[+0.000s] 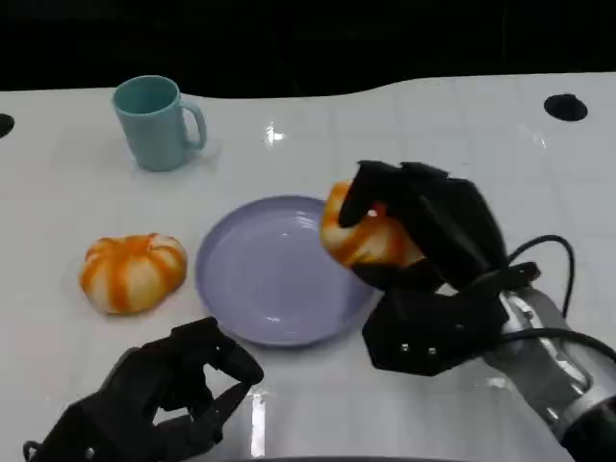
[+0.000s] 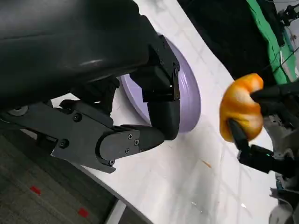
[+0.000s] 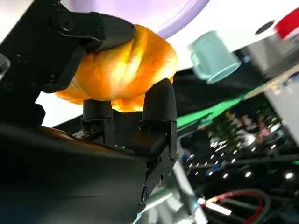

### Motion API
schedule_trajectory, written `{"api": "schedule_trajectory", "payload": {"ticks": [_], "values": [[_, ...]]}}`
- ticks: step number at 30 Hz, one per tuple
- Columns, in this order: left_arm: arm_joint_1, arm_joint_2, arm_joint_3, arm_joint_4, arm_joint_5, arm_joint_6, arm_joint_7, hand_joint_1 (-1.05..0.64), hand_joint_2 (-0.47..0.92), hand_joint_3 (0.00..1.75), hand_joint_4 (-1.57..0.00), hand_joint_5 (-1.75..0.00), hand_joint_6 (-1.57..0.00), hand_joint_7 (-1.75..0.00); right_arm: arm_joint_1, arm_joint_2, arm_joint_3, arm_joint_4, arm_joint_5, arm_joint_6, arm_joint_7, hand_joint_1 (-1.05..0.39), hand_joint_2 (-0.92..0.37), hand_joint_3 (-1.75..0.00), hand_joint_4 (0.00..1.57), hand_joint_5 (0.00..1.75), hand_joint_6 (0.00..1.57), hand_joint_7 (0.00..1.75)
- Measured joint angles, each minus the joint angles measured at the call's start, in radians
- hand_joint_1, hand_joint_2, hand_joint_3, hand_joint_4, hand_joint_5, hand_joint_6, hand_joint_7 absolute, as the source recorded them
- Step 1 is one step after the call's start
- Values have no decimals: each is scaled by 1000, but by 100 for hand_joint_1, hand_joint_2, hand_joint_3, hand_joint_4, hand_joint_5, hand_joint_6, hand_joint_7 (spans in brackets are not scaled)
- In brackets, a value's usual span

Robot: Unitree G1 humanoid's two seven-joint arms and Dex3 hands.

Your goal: Grasp the bread from the table and place it into the plate.

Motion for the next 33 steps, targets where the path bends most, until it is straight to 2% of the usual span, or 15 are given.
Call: {"api": "schedule_trajectory", "payload": {"ticks": [5, 10, 13, 14, 16, 17, 18, 20, 23, 28, 33], "values": [[2, -1, 0, -1, 5, 1, 0, -30, 85, 61, -74, -175, -62, -130, -72, 62, 24, 103, 1, -7, 4, -13, -28, -132, 97, 175, 69, 174], [3, -3, 0, -1, 4, 2, 0, -30, 84, 61, -74, -175, -62, -130, -156, 124, 41, 269, 10, -27, -3, -15, -32, -126, 94, 175, 71, 165], [4, -3, 0, -1, 7, 2, 0, -30, 84, 60, -74, -175, -62, -130, -199, 152, 42, 356, 21, -33, 11, -14, -40, -109, 87, 175, 86, 95], [4, -3, -1, -1, 9, 2, 0, -30, 84, 60, -75, -175, -62, -130, -212, 158, 42, 378, 33, -32, 31, -18, -53, -85, 75, 159, 86, 66], [4, -4, -2, -1, 12, 2, 0, -31, 84, 61, -75, -175, -62, -130, -236, 167, 42, 405, 51, -11, 102, -23, -71, -52, 60, 134, 85, 27], [4, -5, -2, -1, 12, 2, 0, -31, 84, 61, -75, -175, -62, -130, -246, 170, 43, 412, 55, 8, 141, -26, -77, -40, 52, 115, 82, 16], [4, -6, -2, -1, 12, 3, 0, -31, 84, 61, -75, -175, -62, -130, -252, 171, 46, 416, 55, 27, 175, -29, -84, -29, 49, 87, 78, 9], [4, -9, -2, -2, 12, 3, 0, -31, 83, 62, -75, -175, -62, -130, -258, 166, 62, 416, 48, 45, 220, -45, -90, -23, 26, 47, 54, 2], [4, -11, -2, -2, 12, 4, 0, -32, 83, 62, -75, -175, -62, -131, -260, 155, 106, 406, 22, 80, 300, -57, -92, -23, 7, 30, 33, 0], [5, -12, -2, -3, 15, 4, 1, -33, 83, 62, -75, -175, -62, -131, -256, 129, 127, 321, 14, 141, 425, -69, -92, -28, 0, 24, 20, 0], [5, -13, -3, -3, 25, 4, 3, -32, 84, 62, -75, -175, -62, -131, -212, 100, 124, 208, 46, 156, 511, -70, -92, -30, 7, 29, 23, 2]]}}
